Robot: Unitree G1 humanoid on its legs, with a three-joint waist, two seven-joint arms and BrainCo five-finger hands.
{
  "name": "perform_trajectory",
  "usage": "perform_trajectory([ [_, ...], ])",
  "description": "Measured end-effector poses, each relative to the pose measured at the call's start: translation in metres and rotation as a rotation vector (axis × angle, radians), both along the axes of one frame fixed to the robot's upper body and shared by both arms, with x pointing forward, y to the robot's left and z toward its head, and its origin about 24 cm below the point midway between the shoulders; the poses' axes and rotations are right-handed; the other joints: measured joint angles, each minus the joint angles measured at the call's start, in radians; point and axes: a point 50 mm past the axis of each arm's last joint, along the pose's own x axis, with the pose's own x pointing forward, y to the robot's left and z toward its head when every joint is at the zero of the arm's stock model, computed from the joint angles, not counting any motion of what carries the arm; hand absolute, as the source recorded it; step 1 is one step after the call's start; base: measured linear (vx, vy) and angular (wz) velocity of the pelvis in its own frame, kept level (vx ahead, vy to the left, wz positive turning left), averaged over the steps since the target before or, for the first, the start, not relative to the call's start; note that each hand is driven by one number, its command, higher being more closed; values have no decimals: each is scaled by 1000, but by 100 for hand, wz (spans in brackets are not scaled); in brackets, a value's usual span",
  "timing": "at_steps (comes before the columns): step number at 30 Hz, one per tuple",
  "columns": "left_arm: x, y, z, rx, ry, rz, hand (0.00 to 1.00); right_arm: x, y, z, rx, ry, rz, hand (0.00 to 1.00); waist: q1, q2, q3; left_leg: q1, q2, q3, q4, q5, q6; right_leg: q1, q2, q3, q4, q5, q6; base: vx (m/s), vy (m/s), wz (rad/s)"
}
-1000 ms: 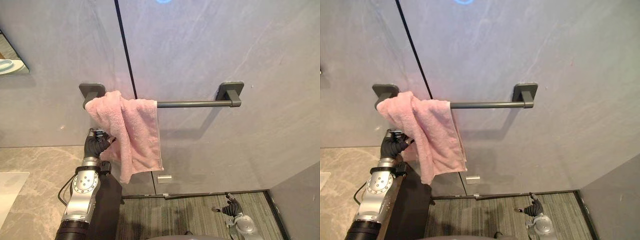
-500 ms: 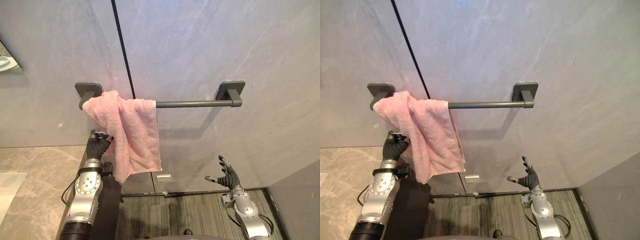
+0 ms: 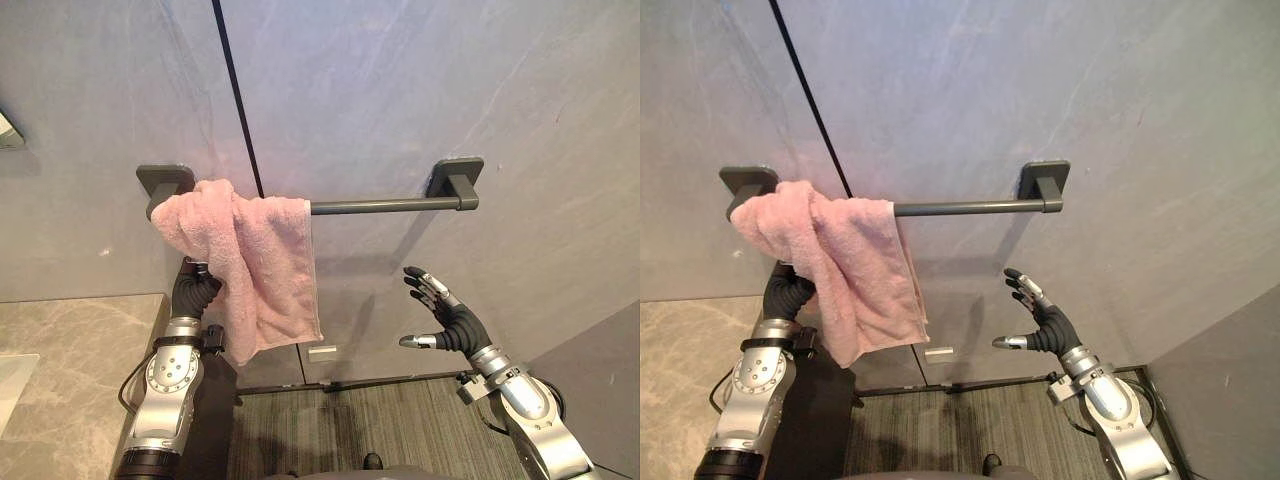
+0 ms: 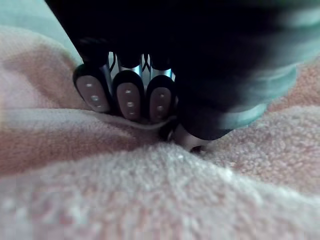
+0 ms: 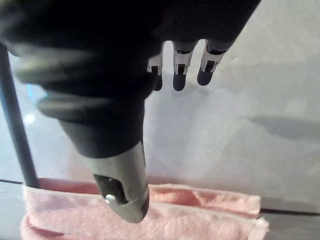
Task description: Organize washtable
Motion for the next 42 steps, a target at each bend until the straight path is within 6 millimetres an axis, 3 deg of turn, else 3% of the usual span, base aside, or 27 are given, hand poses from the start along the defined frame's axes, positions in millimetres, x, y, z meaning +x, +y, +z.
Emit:
perform_trajectory([
  [5,0,-4,0,-10,-4,-25,100,9,16,17,58,-50,115,0,-1,2,-1,-17,-1,12,9,-4,0,-17,-1,14,12,-1,1,-51,3,-8],
  [13,1,-14,2,-13,-12,-76,100,17,43,23,67,-77,234,0,2,9,-6,-17,-6,0,13,-4,0,-16,-1,1,12,-1,0,-6,-4,4],
  [25,1,-25,-1,-71,-22,-79,100,25,57,12,77,-62,204,0,3,32,-40,-24,-10,-23,3,8,4,-12,-5,-23,11,-1,0,-40,-8,6],
  [42,3,-32,-1,-113,-35,-81,100,45,73,9,104,-70,132,0,19,13,-54,-51,-11,-58,-1,14,3,-17,-6,-57,-10,1,-1,-16,-6,6],
])
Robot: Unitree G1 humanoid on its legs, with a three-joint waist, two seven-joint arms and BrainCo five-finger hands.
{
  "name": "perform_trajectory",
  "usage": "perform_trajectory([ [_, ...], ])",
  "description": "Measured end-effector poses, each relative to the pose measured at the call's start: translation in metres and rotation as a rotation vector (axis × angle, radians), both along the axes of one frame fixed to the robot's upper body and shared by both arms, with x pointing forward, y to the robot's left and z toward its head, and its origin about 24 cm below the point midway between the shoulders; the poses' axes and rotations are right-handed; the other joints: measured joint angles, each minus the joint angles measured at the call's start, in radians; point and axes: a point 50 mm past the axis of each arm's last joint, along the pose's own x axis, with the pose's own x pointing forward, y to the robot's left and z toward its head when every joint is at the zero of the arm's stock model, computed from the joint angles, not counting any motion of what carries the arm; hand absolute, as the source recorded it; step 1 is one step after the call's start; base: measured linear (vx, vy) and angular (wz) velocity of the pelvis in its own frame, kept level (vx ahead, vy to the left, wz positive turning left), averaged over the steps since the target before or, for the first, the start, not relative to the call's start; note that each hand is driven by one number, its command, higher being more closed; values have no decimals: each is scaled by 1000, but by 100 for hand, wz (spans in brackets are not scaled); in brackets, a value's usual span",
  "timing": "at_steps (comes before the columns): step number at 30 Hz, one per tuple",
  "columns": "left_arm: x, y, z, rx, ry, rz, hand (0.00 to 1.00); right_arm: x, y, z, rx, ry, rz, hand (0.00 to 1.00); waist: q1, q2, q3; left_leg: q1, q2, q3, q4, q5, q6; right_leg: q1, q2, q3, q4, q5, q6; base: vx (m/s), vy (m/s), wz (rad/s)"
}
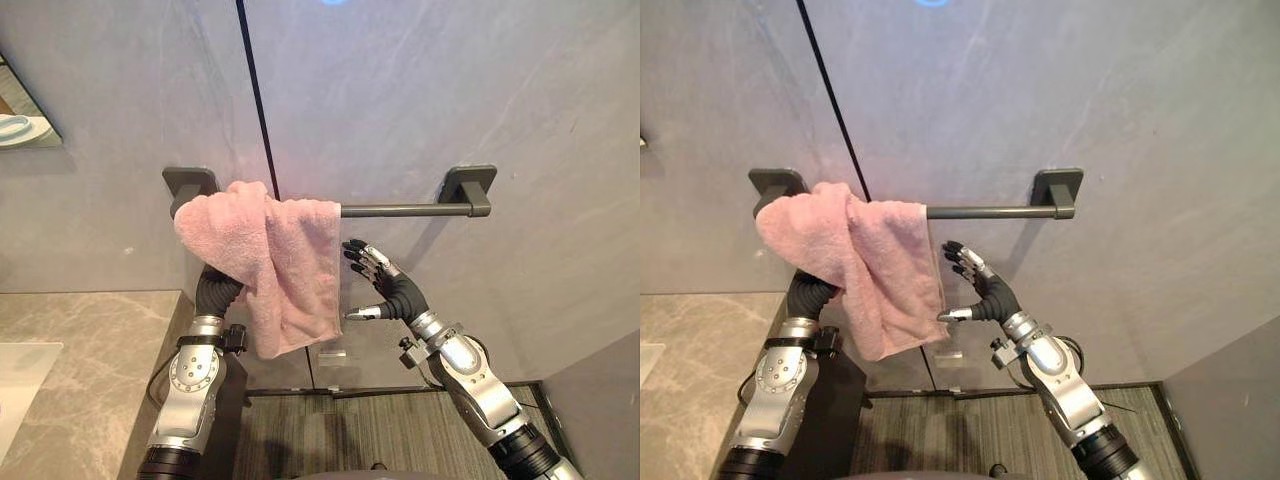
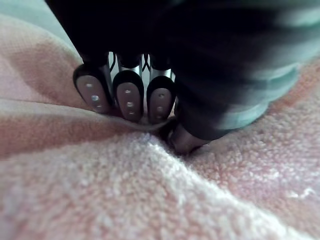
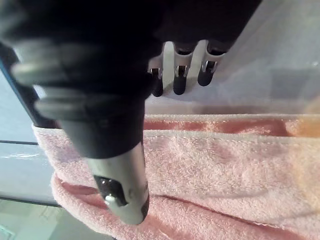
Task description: Organize washtable
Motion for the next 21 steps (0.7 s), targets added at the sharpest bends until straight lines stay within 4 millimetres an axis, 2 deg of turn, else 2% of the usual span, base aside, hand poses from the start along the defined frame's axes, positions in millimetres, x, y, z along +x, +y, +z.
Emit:
perform_trajectory([
  [10,1,-5,2,-27,-16,-4,100,6,20,11,30,-40,45,0,7,0,0,-5,1,-10,-11,10,-3,-1,0,-9,-1,1,-2,-29,-1,3],
  [18,1,-6,3,-33,-18,-3,100,7,29,9,29,-39,55,0,11,-5,-3,-4,0,-10,-27,16,-3,-3,0,-12,-14,3,-1,-11,-1,0],
  [19,1,-6,2,-42,-17,-3,100,8,31,11,28,-46,61,100,12,-6,-4,-2,0,-10,-27,16,-3,-3,0,-13,-14,3,-1,0,0,0],
  [21,2,-7,3,-58,-21,-3,100,11,34,17,26,-70,70,100,12,-6,-4,-2,0,-10,-27,16,-3,-5,0,-13,-14,3,-1,0,0,0],
])
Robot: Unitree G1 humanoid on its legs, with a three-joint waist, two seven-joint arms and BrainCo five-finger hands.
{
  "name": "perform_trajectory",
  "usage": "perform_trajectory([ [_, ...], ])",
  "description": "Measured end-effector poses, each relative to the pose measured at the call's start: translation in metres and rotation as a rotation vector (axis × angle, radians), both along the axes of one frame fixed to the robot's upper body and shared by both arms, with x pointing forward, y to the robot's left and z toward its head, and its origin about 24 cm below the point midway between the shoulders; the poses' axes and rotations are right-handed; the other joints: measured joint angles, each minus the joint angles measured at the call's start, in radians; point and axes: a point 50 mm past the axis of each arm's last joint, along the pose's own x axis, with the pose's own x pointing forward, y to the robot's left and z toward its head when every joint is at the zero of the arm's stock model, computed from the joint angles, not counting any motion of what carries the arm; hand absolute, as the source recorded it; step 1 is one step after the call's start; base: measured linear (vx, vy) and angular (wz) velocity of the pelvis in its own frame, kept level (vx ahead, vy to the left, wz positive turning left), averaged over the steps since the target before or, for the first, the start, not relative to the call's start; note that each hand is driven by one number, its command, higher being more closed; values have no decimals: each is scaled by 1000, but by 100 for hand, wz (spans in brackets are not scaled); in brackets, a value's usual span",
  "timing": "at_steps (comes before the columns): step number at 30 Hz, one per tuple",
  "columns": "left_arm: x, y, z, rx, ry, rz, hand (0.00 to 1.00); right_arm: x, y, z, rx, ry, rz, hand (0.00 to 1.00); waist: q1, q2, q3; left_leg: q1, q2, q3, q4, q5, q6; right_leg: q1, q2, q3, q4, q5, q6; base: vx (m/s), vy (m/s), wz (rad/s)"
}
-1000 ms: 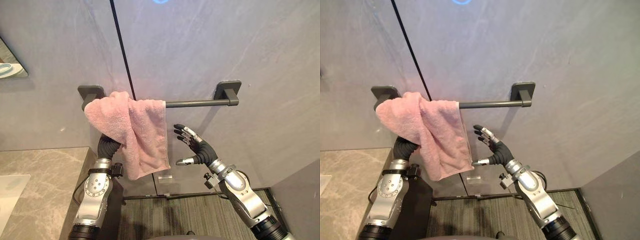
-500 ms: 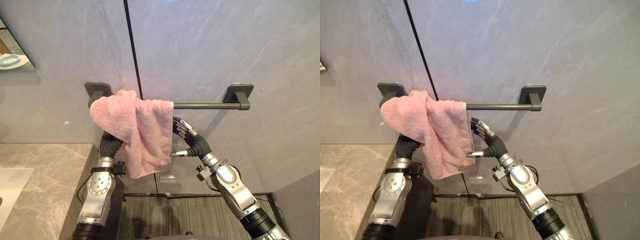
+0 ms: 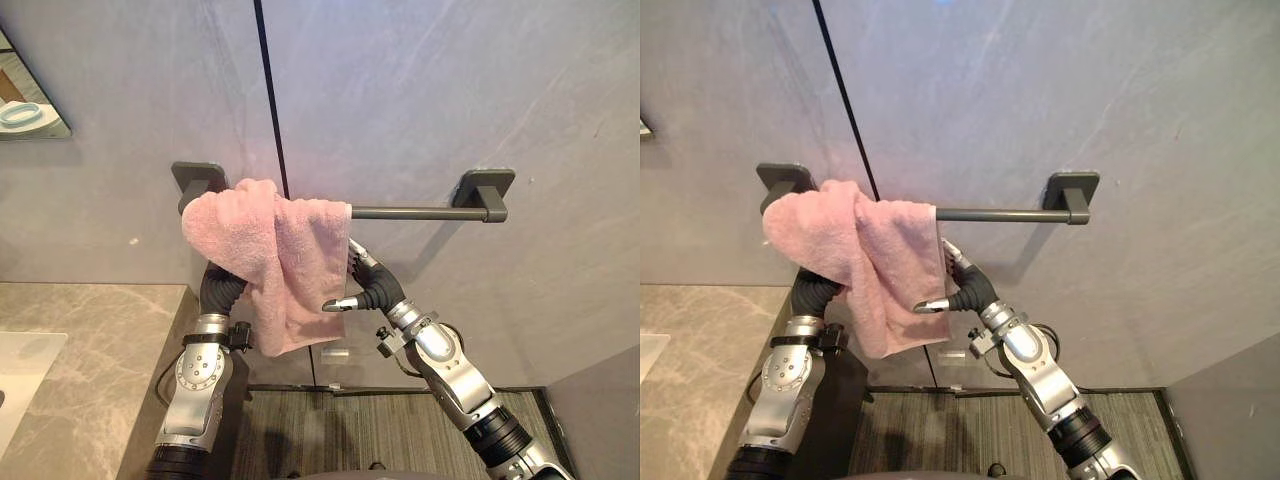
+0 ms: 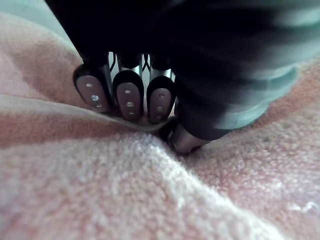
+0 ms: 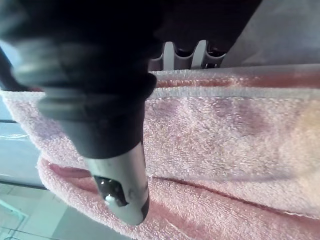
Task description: Organize washtable
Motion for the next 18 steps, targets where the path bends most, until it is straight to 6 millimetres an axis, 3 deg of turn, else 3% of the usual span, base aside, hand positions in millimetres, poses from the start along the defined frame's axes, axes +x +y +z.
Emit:
perform_trajectory([
  [18,1,-7,-1,-19,0,-16,100,3,12,0,16,9,23,100,20,-2,-1,1,0,-1,-2,0,0,1,0,-3,0,0,0,-13,0,0],
])
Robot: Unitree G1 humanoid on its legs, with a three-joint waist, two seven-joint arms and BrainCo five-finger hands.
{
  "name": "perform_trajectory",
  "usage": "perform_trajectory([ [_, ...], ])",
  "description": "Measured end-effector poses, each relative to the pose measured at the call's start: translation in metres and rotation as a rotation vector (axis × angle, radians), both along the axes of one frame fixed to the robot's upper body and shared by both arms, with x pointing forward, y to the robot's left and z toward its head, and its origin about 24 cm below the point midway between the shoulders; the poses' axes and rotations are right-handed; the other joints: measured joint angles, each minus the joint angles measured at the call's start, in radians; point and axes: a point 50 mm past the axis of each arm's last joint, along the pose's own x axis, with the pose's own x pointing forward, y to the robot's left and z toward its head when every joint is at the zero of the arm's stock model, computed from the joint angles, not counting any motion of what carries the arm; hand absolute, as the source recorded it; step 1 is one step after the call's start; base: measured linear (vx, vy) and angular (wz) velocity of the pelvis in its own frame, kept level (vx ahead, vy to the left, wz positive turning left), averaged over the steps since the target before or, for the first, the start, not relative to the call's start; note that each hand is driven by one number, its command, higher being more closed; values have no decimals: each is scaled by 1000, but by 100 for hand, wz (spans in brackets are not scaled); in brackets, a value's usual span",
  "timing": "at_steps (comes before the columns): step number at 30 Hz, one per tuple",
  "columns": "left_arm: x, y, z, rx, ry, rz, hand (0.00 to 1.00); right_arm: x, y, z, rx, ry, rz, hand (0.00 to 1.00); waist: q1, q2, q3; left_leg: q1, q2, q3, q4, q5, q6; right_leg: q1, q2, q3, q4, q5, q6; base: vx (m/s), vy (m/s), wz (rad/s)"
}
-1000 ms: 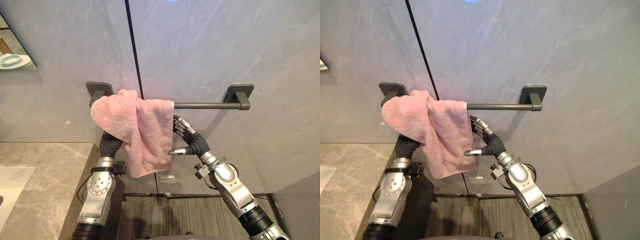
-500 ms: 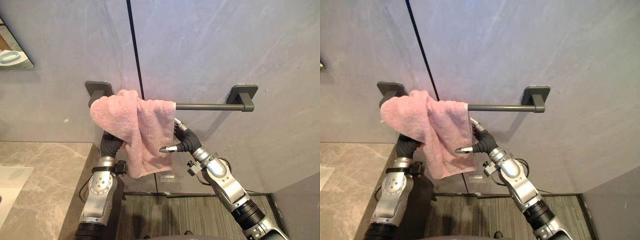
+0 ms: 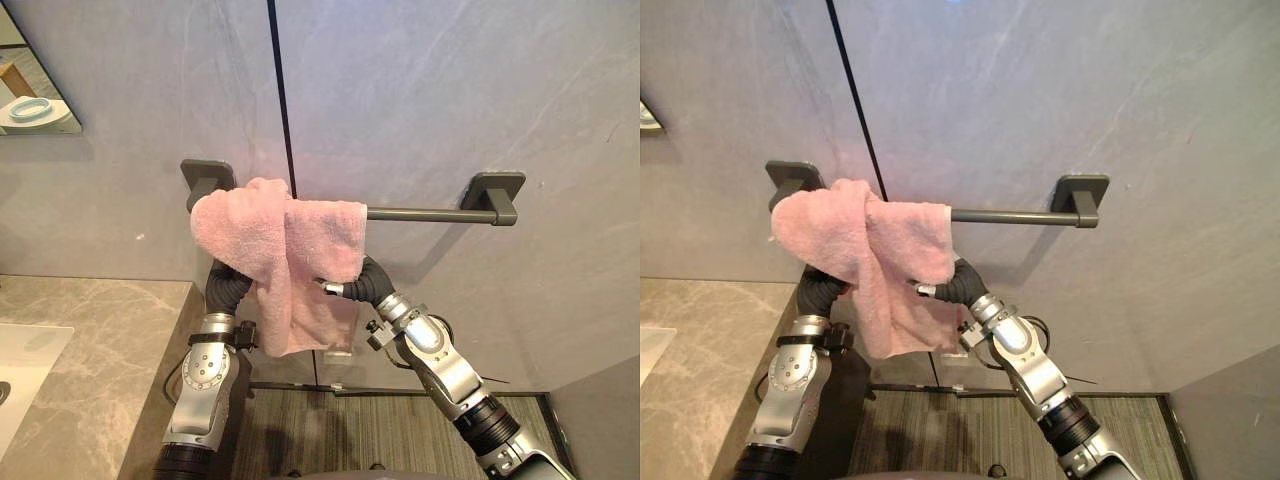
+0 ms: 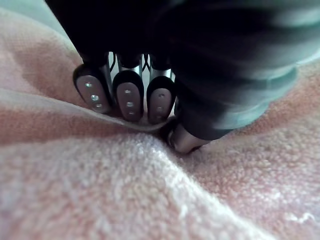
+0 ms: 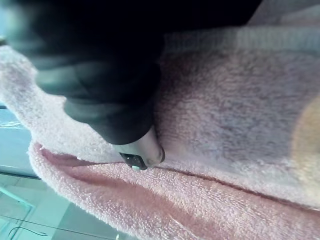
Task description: Organize washtable
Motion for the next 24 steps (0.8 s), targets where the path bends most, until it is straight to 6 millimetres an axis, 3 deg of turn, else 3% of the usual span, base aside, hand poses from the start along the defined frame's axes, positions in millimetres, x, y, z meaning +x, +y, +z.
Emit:
perform_trajectory([
  [15,0,-1,0,-6,1,2,100,0,0,1,-1,-6,-2,100,0,-8,-4,3,0,-1,0,1,1,4,0,-1,-1,0,0,0,0,0],
  [24,-2,7,-1,-6,4,35,100,10,-22,7,-2,-37,-106,100,-1,-8,-4,5,0,-1,0,1,1,6,0,-2,-1,0,0,0,0,0],
])
